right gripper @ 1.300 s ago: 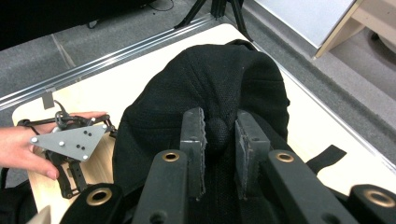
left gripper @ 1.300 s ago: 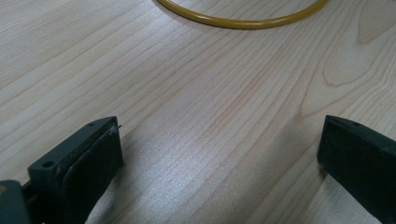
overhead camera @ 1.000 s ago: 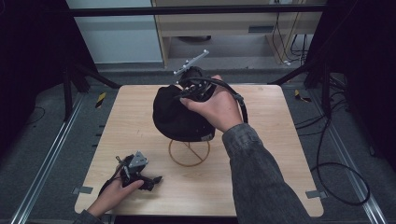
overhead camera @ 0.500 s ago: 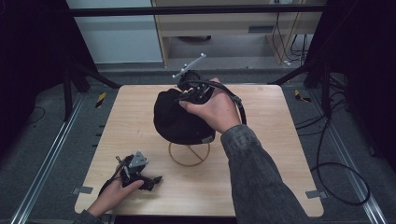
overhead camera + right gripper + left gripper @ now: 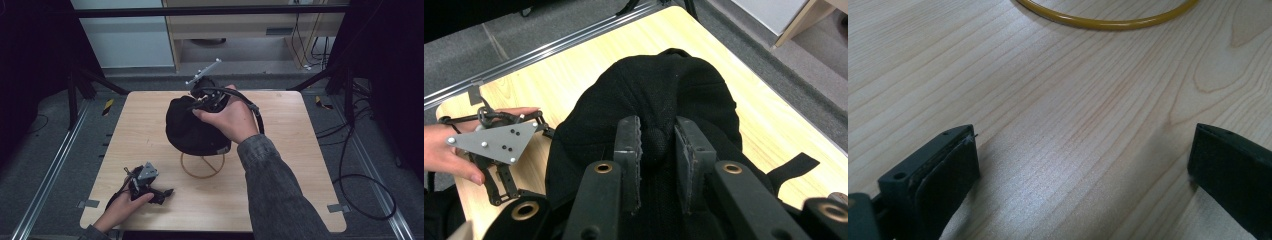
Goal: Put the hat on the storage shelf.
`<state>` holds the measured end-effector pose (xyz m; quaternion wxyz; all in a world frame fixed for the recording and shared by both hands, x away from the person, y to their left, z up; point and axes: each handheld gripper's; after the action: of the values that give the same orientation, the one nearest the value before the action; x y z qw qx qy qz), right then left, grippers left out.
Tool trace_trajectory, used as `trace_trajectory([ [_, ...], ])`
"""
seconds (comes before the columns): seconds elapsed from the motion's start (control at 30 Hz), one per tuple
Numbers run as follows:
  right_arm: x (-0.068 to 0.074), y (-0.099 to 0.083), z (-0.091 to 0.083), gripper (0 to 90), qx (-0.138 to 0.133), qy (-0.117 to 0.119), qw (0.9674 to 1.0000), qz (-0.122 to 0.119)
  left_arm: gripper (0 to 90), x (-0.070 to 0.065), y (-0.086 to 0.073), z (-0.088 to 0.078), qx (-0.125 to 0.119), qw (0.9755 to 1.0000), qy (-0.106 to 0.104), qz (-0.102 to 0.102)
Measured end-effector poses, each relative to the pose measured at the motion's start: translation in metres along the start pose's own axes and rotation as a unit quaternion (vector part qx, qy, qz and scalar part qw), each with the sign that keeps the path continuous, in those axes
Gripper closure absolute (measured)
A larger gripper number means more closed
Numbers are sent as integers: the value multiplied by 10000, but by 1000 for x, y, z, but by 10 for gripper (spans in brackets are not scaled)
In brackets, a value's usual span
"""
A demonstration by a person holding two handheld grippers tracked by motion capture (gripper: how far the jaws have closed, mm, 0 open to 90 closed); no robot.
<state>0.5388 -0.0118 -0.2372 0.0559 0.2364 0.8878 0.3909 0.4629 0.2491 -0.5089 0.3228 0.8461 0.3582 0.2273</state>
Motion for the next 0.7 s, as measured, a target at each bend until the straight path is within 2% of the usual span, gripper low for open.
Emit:
trace_trajectory([
  [0.4,0,-2,1,725,-3,-11,10000,-18,0,0,0,0,0,10000,1,1],
  [0.7,3,-6,-1,670,11,-31,10000,-67,0,0,0,0,1,10000,-4,0],
])
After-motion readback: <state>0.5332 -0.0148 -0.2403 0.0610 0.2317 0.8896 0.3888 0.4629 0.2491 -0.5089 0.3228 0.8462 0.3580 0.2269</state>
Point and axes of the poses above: each handheld gripper's, and its own axes: z roughly forward along the jaws, y roughly out of its top, x roughly to its left, and after that the axes turned 11 degrees about y, right-handed
